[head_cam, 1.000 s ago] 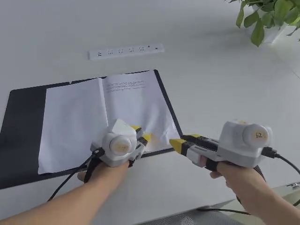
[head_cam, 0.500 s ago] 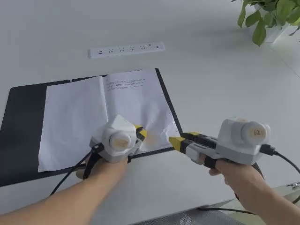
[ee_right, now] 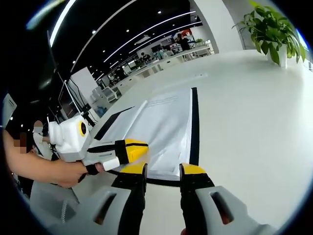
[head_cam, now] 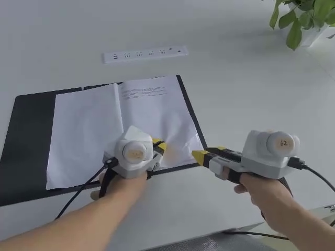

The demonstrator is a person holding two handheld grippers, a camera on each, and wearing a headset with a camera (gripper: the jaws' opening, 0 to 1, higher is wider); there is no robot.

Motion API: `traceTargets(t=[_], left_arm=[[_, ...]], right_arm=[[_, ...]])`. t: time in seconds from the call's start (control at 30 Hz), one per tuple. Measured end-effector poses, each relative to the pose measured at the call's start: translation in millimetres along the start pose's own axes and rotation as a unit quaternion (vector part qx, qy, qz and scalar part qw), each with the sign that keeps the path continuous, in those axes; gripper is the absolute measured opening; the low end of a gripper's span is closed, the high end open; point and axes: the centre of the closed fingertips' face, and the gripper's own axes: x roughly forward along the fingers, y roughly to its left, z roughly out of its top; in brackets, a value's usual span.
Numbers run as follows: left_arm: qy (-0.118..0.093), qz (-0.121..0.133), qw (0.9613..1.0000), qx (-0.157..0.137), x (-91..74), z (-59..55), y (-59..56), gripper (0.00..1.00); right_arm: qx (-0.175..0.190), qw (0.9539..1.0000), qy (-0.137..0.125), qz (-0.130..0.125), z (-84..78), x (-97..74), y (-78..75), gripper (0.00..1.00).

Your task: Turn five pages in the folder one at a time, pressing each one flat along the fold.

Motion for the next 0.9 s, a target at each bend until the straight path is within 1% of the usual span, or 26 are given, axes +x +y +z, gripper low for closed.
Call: traceTargets(t=[0.13, 0.27, 0.3, 0.43, 0.53, 0.57, 0.63, 0.7, 0.77, 0.9], left_arm=[[0.0, 0.0, 1.0, 0.003, -0.2, 0.2, -0.1, 0.0], [-0.001, 0.001, 1.0, 0.003, 0.3, 0.3, -0.1, 0.0], [0.0, 0.0, 1.0, 0.003, 0.4, 0.4, -0.1, 0.0], [0.0, 0.0, 1.0, 0.004, 0.9, 0.6, 0.2, 0.0], [-0.001, 0.001, 1.0, 0.003, 0.8, 0.7, 0.5, 0.0], [-0.001, 0.0, 1.0, 0.005, 0.8, 0.8, 0.6, 0.0], [-0.001, 0.0, 1.0, 0.005, 1.0, 0.7, 0.6, 0.0], [-0.001, 0.0, 1.0, 0.003, 0.9, 0.6, 0.6, 0.0], [-0.001, 0.001, 1.0, 0.004, 0.9, 0.6, 0.6, 0.0], [0.0, 0.0, 1.0, 0.003, 0.9, 0.5, 0.4, 0.0]], right_arm=[[0.011, 0.9999, 0.008, -0.001, -5.0, 2.1, -1.6, 0.23], [0.027, 0.9996, 0.009, 0.001, -5.3, 6.1, -1.6, 0.19], [0.028, 0.9996, 0.005, 0.001, -3.8, 6.1, -1.0, 0.18], [0.04, 0.9992, 0.002, 0.0, -2.7, 7.6, -2.2, 0.15], [0.055, 0.9984, -0.006, -0.008, -0.4, 7.5, -5.8, 0.1], [0.066, 0.9977, -0.01, -0.012, 0.9, 7.1, -7.2, 0.09], [0.078, 0.9968, -0.013, -0.008, 1.9, 7.1, -6.9, 0.05], [0.082, 0.9965, -0.016, -0.009, 2.4, 7.5, -7.4, 0.02], [0.098, 0.9951, -0.017, -0.005, 1.8, 8.5, -6.5, 0.01], [0.108, 0.9939, -0.021, -0.006, 2.8, 8.0, -6.5, 0.0]])
